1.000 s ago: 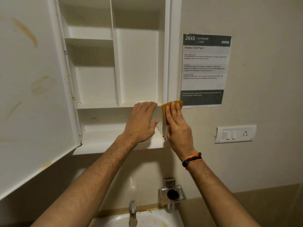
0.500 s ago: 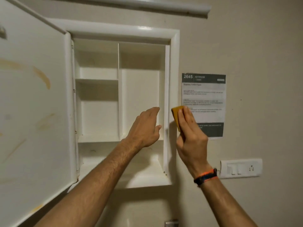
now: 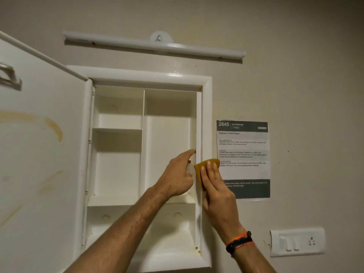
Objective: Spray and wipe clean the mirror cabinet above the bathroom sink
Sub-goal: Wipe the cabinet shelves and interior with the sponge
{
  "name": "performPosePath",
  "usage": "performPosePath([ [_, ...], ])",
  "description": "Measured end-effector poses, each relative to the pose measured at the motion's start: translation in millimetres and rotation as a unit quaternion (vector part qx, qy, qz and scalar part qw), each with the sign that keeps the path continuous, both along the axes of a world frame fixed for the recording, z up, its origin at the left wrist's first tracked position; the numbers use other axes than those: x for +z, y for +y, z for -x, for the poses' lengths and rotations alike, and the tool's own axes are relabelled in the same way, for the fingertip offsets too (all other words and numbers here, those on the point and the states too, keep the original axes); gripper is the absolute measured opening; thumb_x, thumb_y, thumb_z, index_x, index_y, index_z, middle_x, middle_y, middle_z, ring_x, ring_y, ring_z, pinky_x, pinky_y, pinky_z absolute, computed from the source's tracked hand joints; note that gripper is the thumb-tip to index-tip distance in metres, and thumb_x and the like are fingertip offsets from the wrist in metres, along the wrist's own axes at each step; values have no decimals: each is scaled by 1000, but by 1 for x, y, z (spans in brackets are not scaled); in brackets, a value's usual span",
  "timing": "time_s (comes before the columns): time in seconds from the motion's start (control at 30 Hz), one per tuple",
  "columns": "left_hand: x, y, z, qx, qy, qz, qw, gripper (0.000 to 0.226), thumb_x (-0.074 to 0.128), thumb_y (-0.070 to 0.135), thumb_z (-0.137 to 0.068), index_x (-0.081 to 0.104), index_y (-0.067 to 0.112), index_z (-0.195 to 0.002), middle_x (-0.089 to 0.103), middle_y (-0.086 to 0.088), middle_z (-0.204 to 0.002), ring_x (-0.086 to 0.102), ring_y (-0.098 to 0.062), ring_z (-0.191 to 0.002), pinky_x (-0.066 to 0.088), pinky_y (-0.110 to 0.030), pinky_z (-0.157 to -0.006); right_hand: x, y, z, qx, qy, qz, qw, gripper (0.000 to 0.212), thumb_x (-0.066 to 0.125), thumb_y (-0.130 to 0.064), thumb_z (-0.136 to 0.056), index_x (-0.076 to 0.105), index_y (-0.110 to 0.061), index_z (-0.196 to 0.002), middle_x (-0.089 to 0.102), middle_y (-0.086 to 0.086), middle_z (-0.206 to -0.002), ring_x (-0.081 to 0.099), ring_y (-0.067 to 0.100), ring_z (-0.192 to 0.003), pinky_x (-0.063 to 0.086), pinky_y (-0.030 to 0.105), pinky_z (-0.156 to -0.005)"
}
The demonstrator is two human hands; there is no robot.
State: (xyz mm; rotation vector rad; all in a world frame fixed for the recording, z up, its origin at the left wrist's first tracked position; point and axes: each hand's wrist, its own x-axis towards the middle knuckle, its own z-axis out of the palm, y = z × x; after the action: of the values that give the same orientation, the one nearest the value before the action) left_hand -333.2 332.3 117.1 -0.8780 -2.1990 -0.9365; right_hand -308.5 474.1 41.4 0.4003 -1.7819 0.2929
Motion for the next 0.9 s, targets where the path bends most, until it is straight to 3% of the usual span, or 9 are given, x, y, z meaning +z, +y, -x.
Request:
performPosePath([
  [0.2,-5,5,4,-28,-5,-30,999,74,62,2,-86,33,30,-148,42,9,-148,49,0,-113,40,-5,-87,91,-2,-2,49,82,63,993,62,64,12,-81,47,1,-139,43,22,-145,46,38,-131,39,48,-104],
  [0.3,-4,4,5,-19,-8,-26,999,75,60,3,-88,27,27,-152,36,8,-153,49,-6,-126,42,-18,-102,159,-2,0,9,93,44,995,57,57,6,-90,42,-3,-144,36,20,-152,35,36,-140,30,42,-110],
  [0.4,-4,2,6,-12,-10,-18,1000,76,60,4,-89,26,27,-153,34,9,-155,47,-8,-129,40,-20,-104,191,-4,10,-53,41,-4,998,56,48,-3,-97,34,-11,-151,24,10,-160,23,27,-147,33,39,-115],
  [0.57,-1,3,7,4,-18,-10,1000,78,61,4,-87,26,27,-153,34,9,-155,47,-7,-129,39,-17,-100,148,-2,16,-41,23,-16,999,57,51,1,-95,35,-7,-149,24,12,-158,24,29,-146,26,37,-114],
  [0.73,-2,4,5,2,-18,-18,1000,80,63,3,-84,29,31,-151,42,10,-149,49,-1,-117,37,-3,-84,77,4,9,0,33,-18,999,65,68,10,-80,47,0,-140,39,19,-149,40,38,-136,37,43,-104],
  [0.9,-7,6,2,2,-37,-36,999,75,65,4,-84,35,31,-148,48,10,-143,52,-3,-115,41,-6,-84,38,11,2,36,7,-23,999,68,75,9,-75,51,-3,-138,40,12,-147,44,33,-134,34,42,-105],
])
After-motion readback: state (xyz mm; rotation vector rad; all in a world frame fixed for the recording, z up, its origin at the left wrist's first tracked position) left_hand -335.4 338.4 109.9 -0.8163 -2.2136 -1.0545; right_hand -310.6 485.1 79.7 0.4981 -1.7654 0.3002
